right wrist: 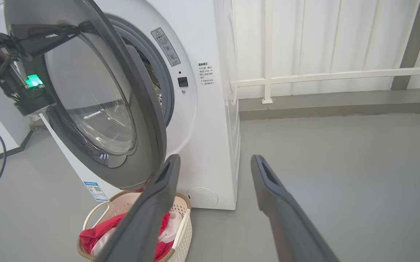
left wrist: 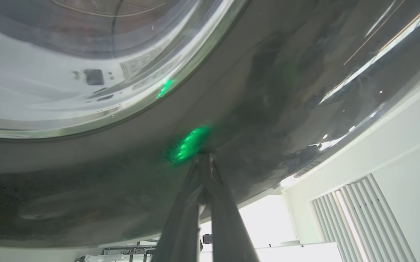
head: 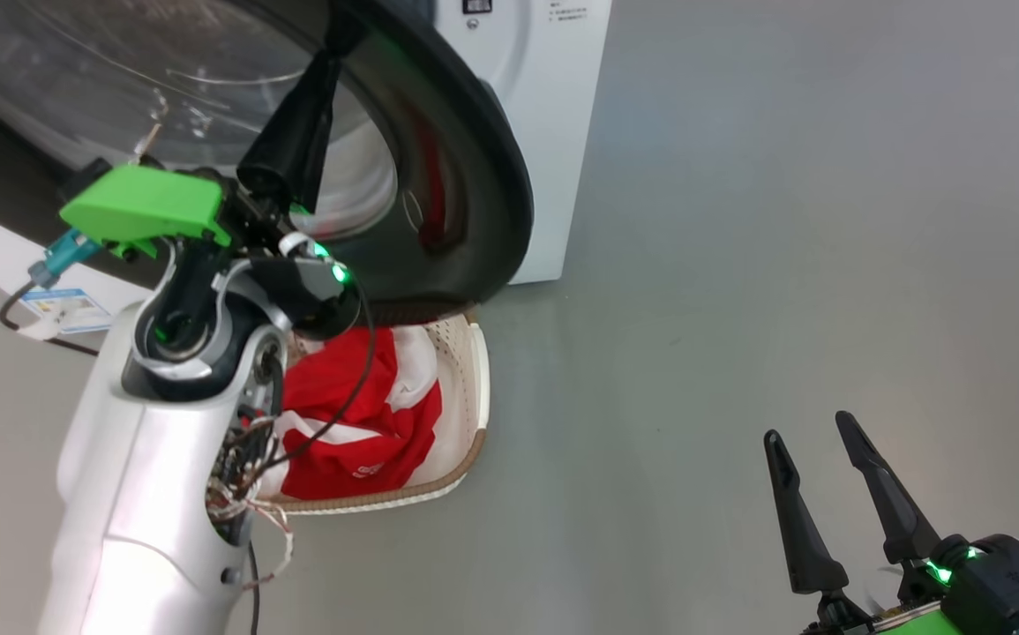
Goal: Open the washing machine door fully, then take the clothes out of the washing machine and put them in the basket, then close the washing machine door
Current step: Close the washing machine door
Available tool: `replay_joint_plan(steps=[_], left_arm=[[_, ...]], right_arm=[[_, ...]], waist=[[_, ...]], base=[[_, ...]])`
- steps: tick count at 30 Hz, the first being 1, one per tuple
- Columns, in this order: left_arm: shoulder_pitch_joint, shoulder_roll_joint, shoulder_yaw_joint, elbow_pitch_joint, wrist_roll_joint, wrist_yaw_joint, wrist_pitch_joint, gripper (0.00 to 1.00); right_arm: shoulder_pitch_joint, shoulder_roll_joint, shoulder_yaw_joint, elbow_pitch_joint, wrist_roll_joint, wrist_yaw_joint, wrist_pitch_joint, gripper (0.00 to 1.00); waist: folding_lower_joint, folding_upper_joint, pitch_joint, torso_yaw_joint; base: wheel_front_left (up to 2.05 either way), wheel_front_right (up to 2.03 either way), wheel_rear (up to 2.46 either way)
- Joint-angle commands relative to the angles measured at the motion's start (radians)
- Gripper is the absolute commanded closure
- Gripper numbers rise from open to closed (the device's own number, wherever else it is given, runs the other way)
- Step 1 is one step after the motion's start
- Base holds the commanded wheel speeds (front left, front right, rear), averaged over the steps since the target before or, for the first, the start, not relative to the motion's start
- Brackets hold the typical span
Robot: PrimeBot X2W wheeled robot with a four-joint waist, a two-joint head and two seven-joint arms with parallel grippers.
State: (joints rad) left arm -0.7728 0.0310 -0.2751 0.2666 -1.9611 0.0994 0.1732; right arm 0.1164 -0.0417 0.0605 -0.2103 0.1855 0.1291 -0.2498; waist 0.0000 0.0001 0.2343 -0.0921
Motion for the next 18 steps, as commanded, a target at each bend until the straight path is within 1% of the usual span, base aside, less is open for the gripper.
replay_joint_plan(steps=[1,12,13,18], left_arm=[[-0.054,0.019,0.025,-0.003,-0.004,-0.019,-0.005,1.0],[-0.141,0.019,0.038,0.135,-0.004,-0.078,-0.012,1.0],[-0.141,0.019,0.038,0.135,-0.004,-0.078,-0.012,1.0],[-0.165,0.019,0.045,0.179,-0.009,-0.105,-0.006,1.0]], right_arm=[[-0.036,-0.008,0.029,-0.028,-0.01,0.002,-0.01,0.0],[-0.057,-0.012,0.034,-0.027,-0.011,0.002,-0.011,0.0],[-0.057,-0.012,0.034,-0.027,-0.011,0.002,-0.011,0.0],[-0.059,-0.014,0.036,-0.027,-0.012,0.002,-0.011,0.0]], waist=[[0.0,-0.0001,0.015,-0.012],[0.0,-0.0001,0.048,-0.034],[0.0,-0.0001,0.048,-0.034],[0.0,-0.0001,0.051,-0.044]], base=[[0.0,0.0,0.0],[0.0,0.0,0.0],[0.0,0.0,0.0],[0.0,0.0,0.0]])
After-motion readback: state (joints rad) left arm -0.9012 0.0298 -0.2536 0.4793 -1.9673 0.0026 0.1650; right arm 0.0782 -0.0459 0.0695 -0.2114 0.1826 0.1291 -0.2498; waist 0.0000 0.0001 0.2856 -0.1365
